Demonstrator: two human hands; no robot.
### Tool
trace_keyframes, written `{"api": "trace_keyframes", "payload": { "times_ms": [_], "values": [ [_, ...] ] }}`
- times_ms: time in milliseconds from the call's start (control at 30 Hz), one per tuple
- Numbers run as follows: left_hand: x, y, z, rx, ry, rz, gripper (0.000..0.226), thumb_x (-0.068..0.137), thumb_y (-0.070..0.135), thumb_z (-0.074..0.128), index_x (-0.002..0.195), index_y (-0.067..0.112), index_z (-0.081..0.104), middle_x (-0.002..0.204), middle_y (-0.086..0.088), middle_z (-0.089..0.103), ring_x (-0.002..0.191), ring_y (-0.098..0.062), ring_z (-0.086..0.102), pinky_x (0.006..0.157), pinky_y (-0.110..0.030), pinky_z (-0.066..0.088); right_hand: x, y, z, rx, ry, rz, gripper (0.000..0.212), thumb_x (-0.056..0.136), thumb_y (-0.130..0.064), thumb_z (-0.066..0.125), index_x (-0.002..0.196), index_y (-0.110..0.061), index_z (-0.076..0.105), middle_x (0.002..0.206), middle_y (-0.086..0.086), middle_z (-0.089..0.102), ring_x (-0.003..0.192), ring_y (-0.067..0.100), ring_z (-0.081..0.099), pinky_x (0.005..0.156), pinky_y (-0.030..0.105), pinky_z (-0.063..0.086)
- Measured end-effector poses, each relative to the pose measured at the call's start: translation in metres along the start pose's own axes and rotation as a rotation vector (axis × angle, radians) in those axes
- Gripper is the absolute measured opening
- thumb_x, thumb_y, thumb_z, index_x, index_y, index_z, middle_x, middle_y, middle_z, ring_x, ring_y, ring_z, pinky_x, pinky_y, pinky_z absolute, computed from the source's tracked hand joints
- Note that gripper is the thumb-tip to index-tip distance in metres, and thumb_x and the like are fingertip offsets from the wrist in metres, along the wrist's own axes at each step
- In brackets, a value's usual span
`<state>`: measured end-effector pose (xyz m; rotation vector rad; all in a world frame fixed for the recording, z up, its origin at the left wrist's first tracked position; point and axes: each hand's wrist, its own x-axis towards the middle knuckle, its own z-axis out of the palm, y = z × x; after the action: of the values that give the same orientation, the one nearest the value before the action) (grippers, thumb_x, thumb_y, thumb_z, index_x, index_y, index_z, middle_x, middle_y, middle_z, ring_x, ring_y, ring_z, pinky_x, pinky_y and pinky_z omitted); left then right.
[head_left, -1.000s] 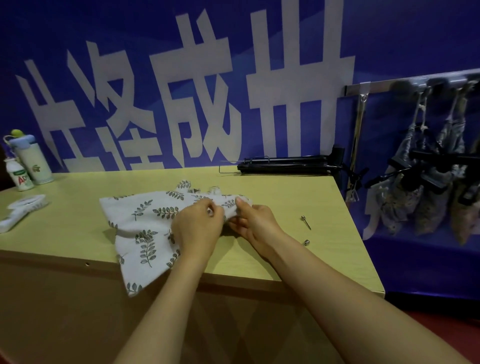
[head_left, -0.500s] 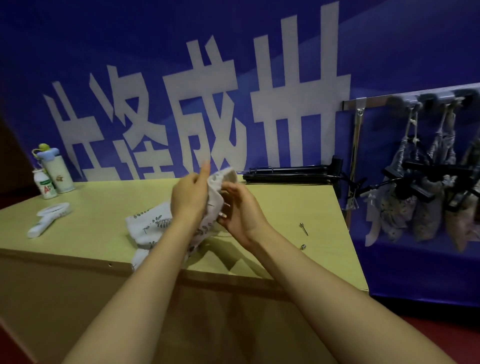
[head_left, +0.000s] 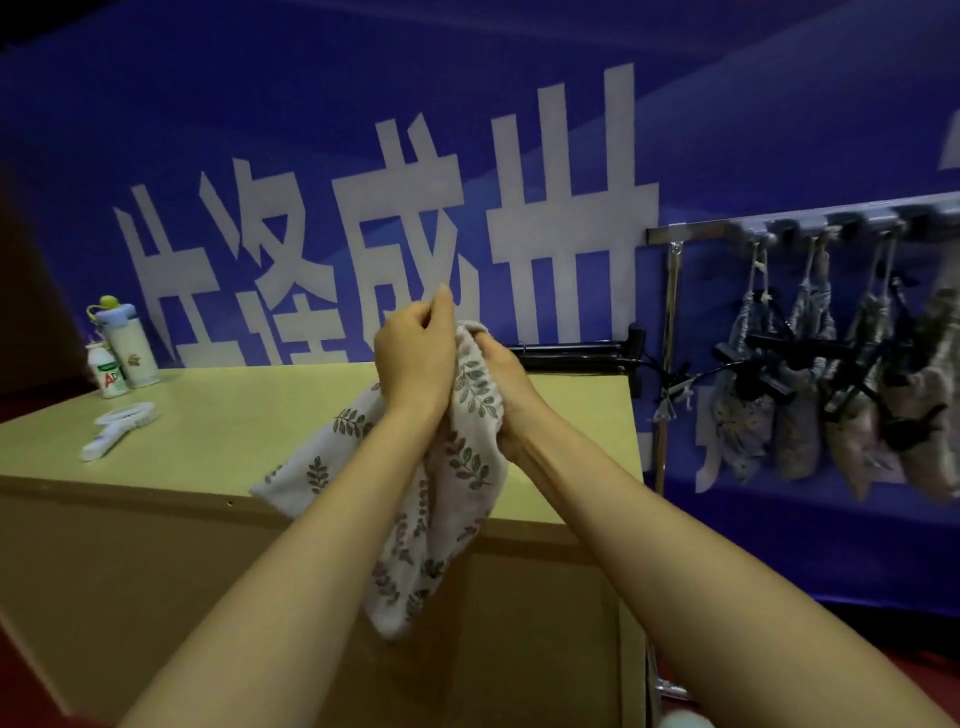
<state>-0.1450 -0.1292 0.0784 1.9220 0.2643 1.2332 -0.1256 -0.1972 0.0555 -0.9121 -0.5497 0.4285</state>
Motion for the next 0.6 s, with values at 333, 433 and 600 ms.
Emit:
{"api": "trace_keyframes", "payload": {
  "times_ms": [333,433,600],
  "values": [
    [-0.003,0.047,0.033,0.166,-0.524,-0.127,0.023,0.084,0.027,0.057,0.078,0.007,0.063,0.078,-0.012,0.062,0.078,-0.028,0.061,0.084,-0.047,0.053,-0.028,-0.057,-0.069,-0.632,0.074,-0.158,0.013,0.089,-0.016,0.063,0.1,-0.009,0.065,0.088,0.003,0.069,0.077,0.013,0.067,0.069,0.026,0.056],
    [-0.006,0.05,0.035,0.1,-0.55,-0.212,0.023,0.09,0.026,0.051,0.083,0.009,0.064,0.077,-0.009,0.061,0.079,-0.027,0.059,0.083,-0.045,0.053,-0.038,-0.06,-0.089,-0.672,0.212,-0.324,0.011,0.086,-0.017,0.068,0.083,-0.009,0.062,0.064,-0.002,0.059,0.052,0.005,0.054,0.053,0.024,0.046],
    [-0.017,0.066,0.021,-0.103,-0.728,-0.412,0.018,0.088,0.024,0.055,0.09,0.01,0.067,0.069,-0.005,0.061,0.061,-0.017,0.057,0.062,-0.029,0.048,-0.046,-0.055,-0.111,-1.08,0.224,-0.33,0.033,0.085,-0.024,0.068,0.115,-0.014,0.061,0.1,0.001,0.059,0.085,0.012,0.058,0.077,0.028,0.048]
  ]
}}
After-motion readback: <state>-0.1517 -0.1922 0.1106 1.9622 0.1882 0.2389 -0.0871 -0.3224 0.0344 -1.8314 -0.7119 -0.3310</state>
